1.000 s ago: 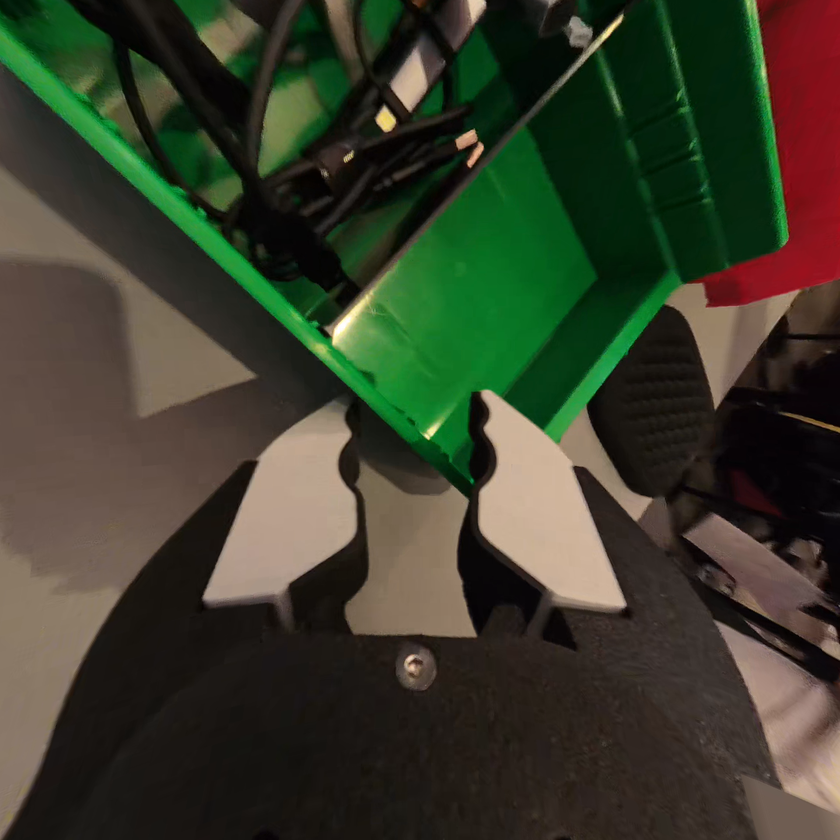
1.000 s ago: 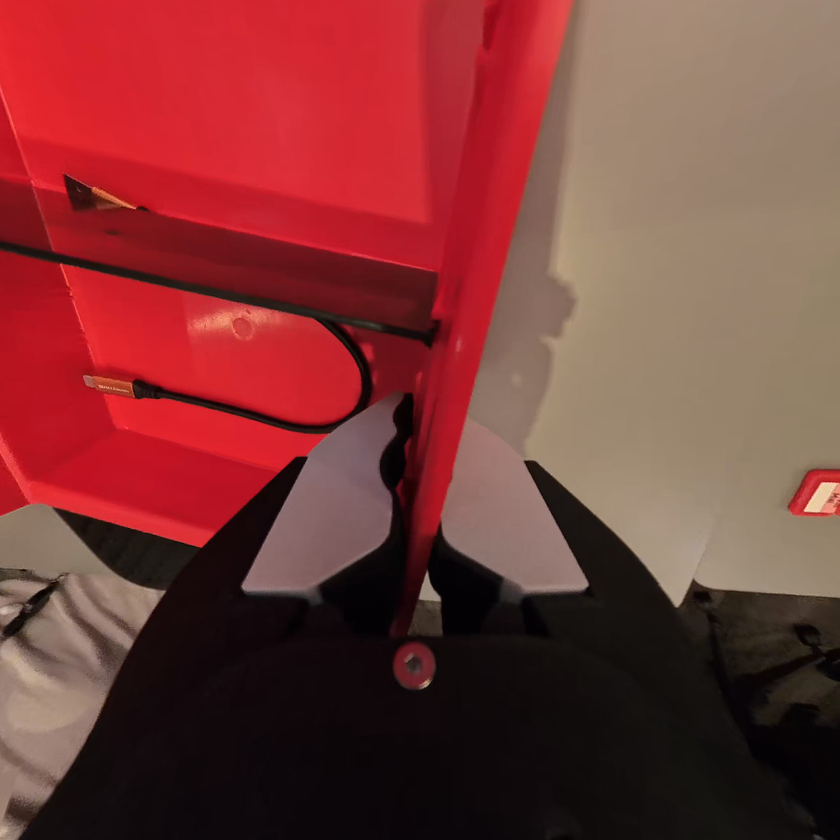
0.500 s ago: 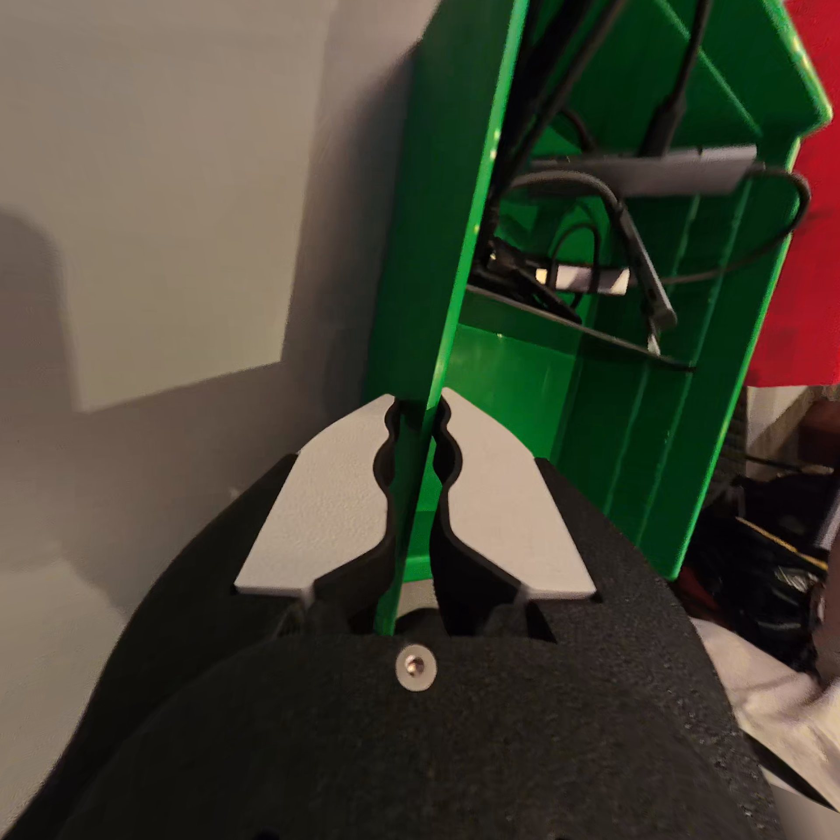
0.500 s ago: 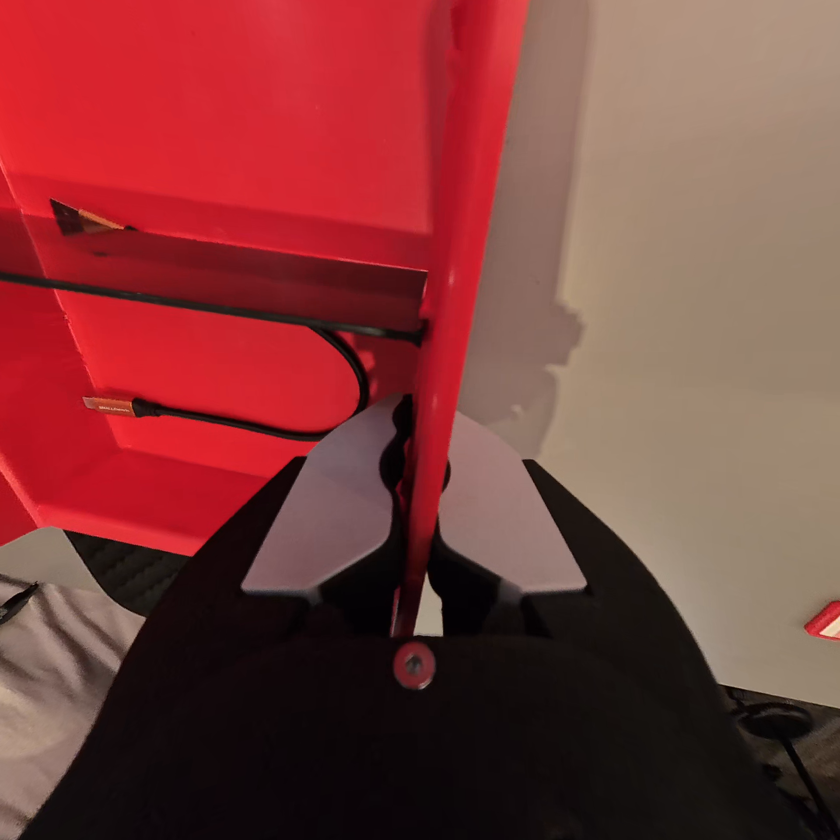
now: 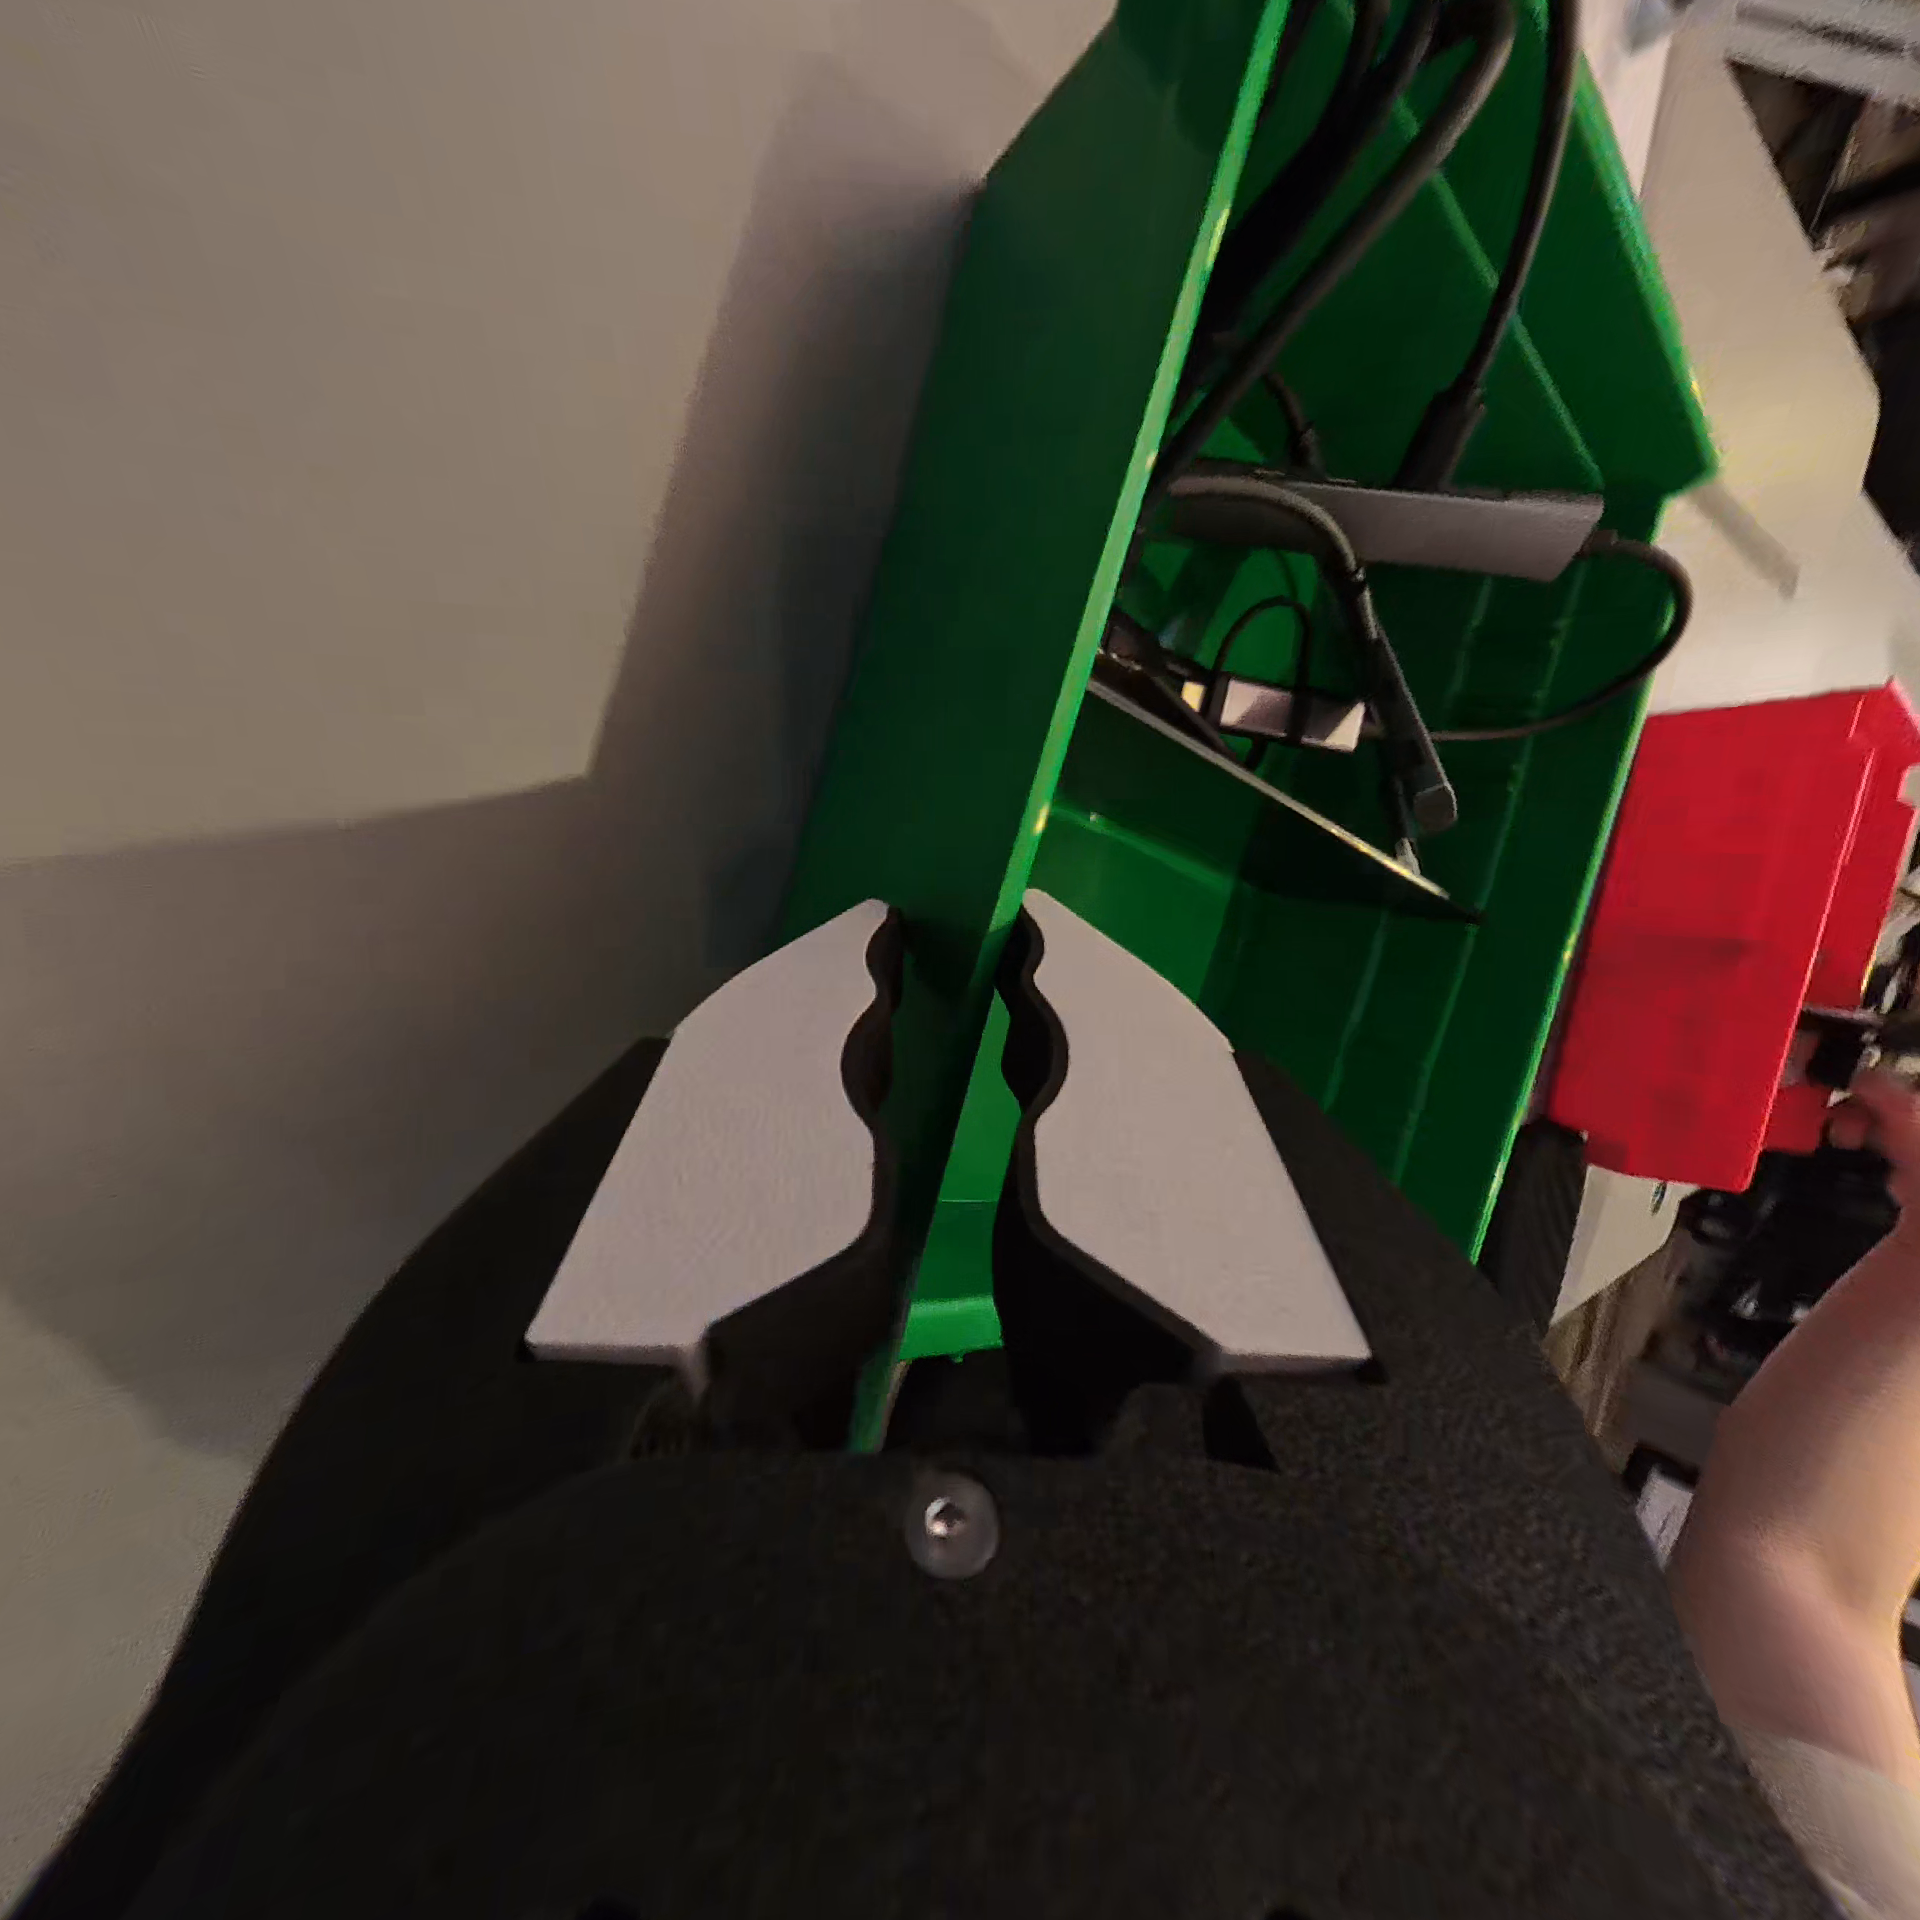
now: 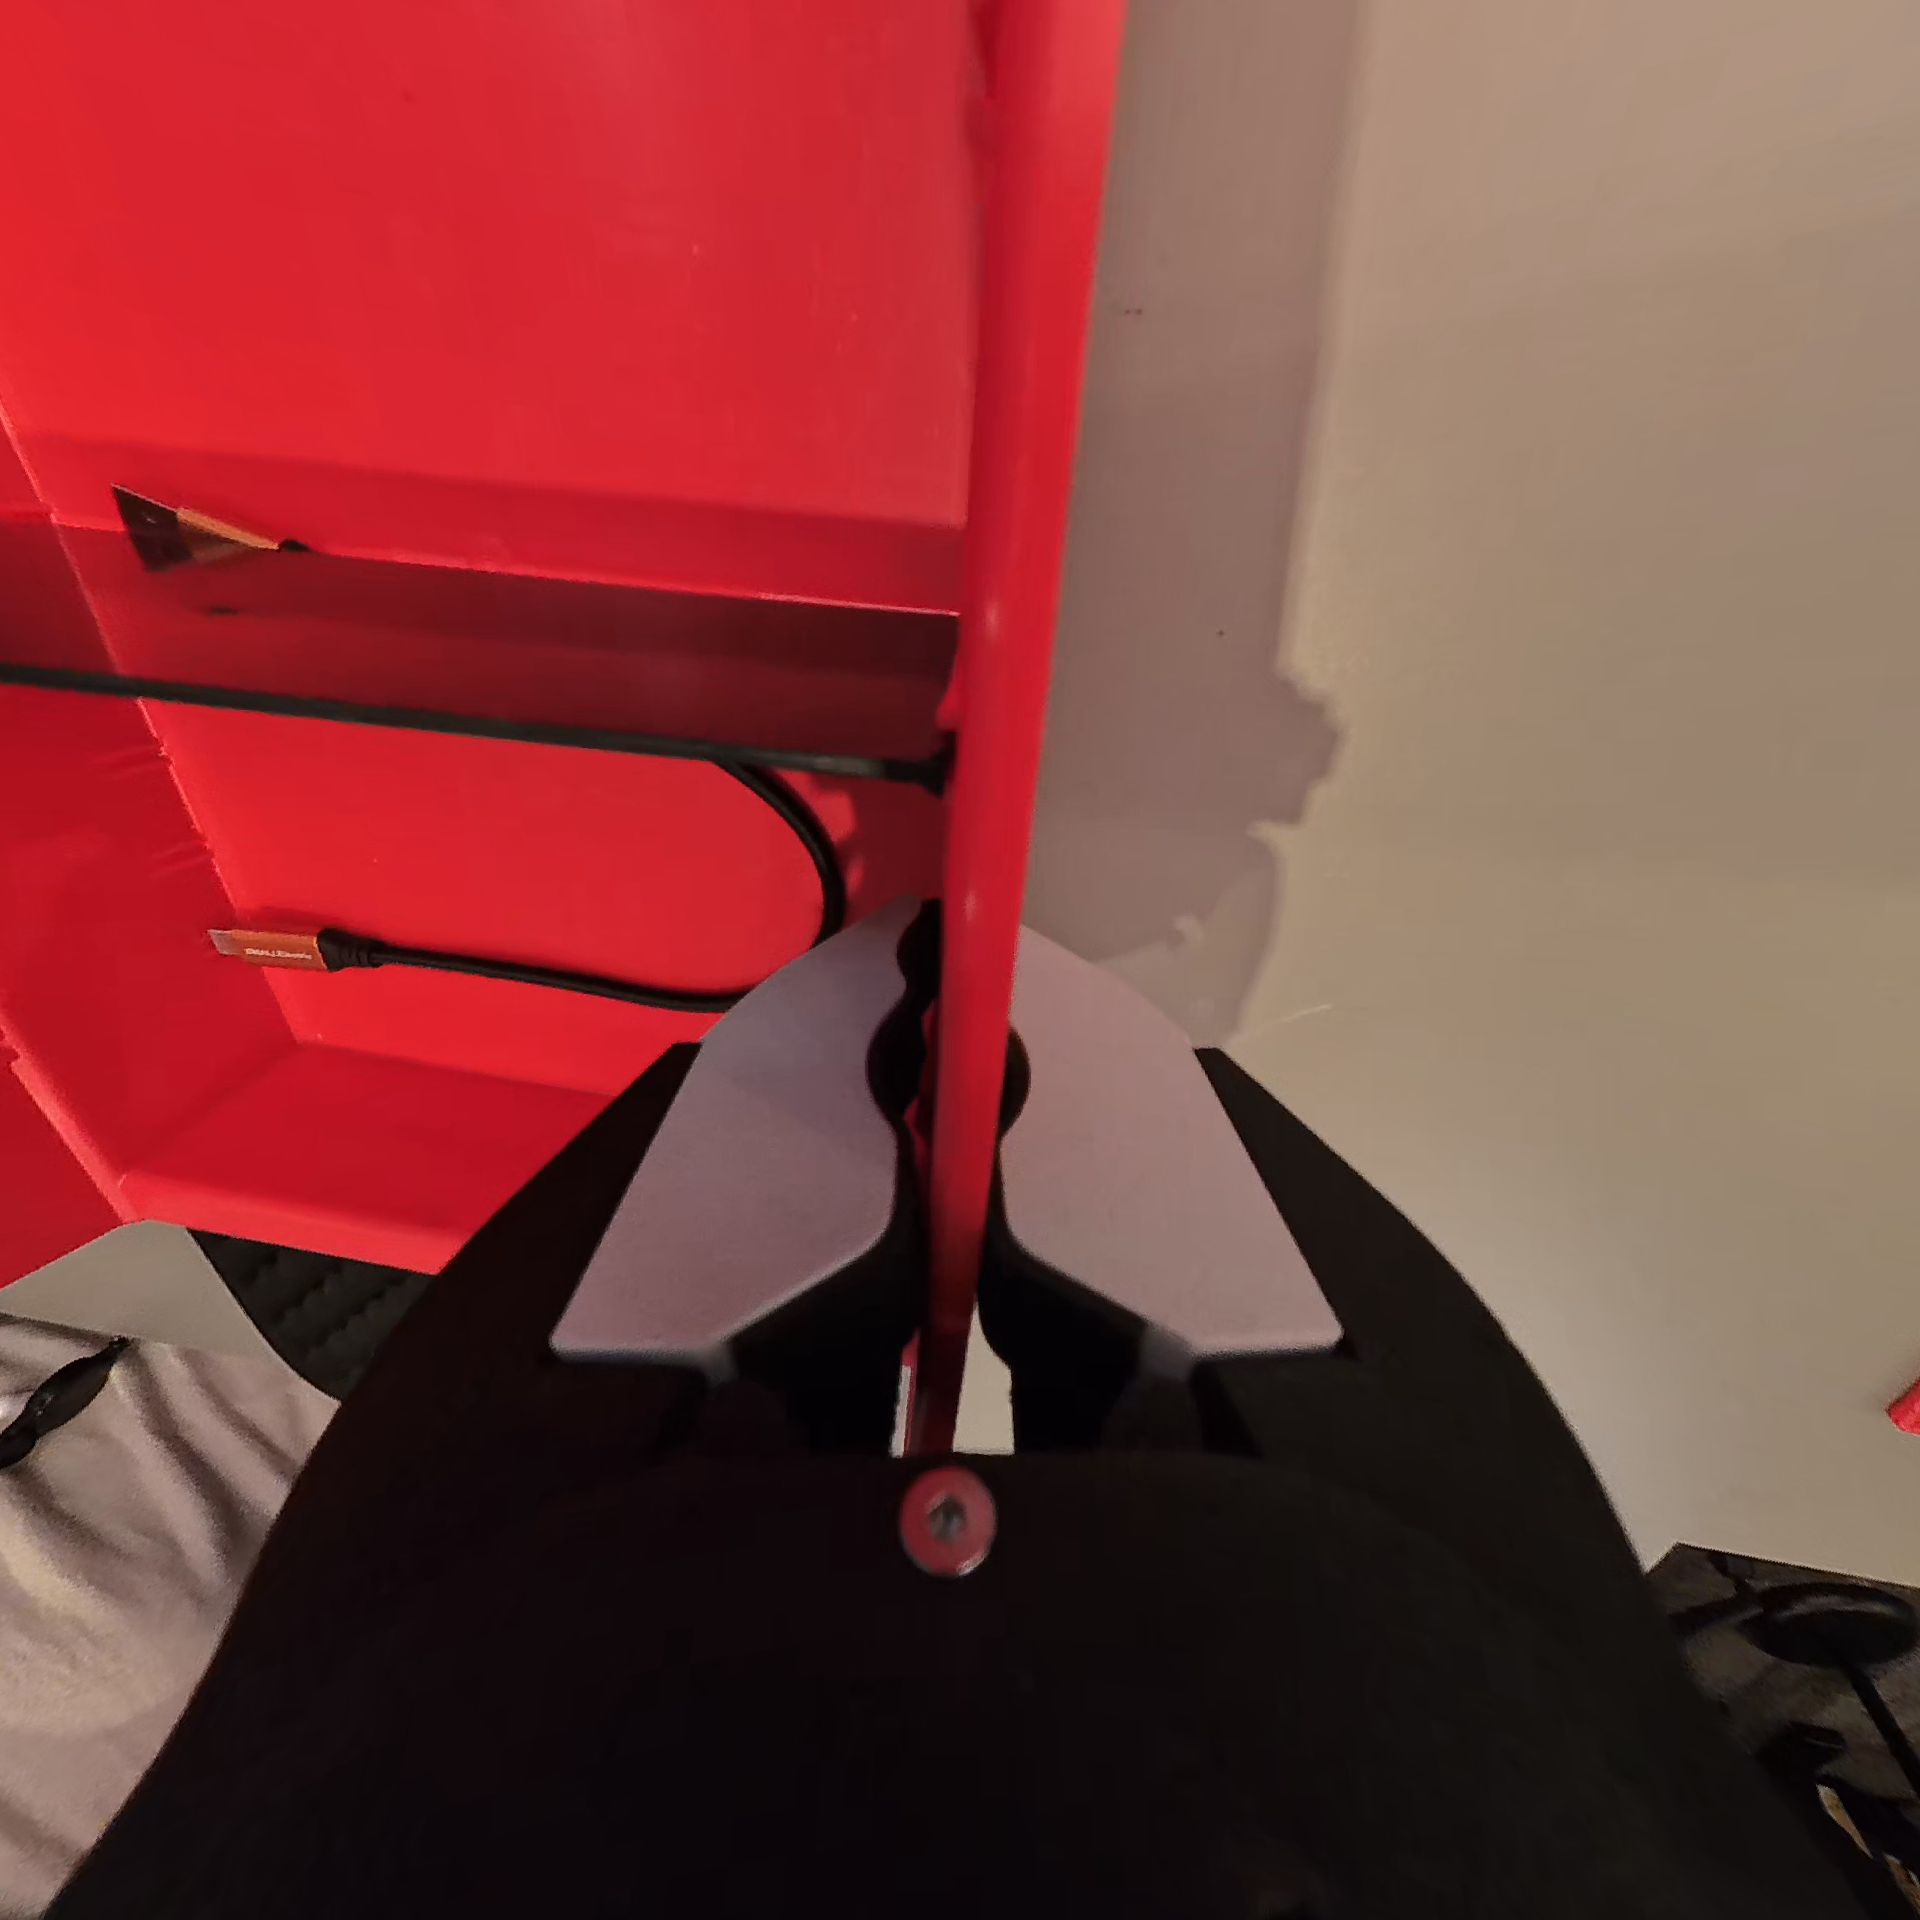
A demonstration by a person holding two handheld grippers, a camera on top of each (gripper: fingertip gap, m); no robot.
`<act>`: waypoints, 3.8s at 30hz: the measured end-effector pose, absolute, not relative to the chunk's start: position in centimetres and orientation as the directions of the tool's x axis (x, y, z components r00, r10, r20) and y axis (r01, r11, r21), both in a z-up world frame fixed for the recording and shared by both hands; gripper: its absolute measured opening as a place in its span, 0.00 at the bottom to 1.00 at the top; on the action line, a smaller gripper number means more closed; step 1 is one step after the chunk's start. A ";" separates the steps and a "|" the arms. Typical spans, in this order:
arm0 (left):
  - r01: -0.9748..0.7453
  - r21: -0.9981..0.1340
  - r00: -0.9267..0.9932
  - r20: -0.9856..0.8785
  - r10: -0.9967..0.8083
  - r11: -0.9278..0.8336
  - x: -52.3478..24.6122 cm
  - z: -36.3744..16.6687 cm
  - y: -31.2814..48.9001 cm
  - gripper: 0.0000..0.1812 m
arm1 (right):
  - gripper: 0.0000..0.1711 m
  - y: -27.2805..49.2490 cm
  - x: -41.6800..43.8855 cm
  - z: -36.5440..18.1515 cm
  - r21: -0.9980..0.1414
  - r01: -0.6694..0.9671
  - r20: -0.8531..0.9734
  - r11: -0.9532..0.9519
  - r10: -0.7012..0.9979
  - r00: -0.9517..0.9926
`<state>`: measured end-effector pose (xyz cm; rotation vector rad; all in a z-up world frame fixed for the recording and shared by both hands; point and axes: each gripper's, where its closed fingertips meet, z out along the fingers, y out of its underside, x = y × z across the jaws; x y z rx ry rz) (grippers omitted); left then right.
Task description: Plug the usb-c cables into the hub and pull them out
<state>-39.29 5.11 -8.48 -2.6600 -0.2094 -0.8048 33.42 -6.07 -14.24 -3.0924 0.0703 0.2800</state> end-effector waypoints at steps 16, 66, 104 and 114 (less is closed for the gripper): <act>0.218 -0.283 0.846 0.532 0.036 -0.934 -41.0 -8.5 3.4 0.07 | 0.03 -3.2 30.4 -14.2 -0.040 -0.044 -0.176 -0.998 -0.037 0.984; -0.718 -0.564 0.664 -0.383 -0.642 -0.407 -26.9 -6.3 17.2 0.27 | 0.29 7.2 14.1 12.1 -0.977 0.212 0.198 0.000 0.363 0.911; 0.301 -0.946 0.229 0.193 -0.954 -0.119 -16.7 22.2 -2.5 0.12 | 0.28 -0.1 -9.3 14.3 -0.842 0.146 0.511 0.520 0.679 0.528; 0.248 -0.951 0.142 0.223 -0.964 -0.183 -11.3 20.9 -3.3 0.12 | 0.16 -2.1 -9.5 16.2 -0.847 -0.013 0.439 0.532 0.712 0.548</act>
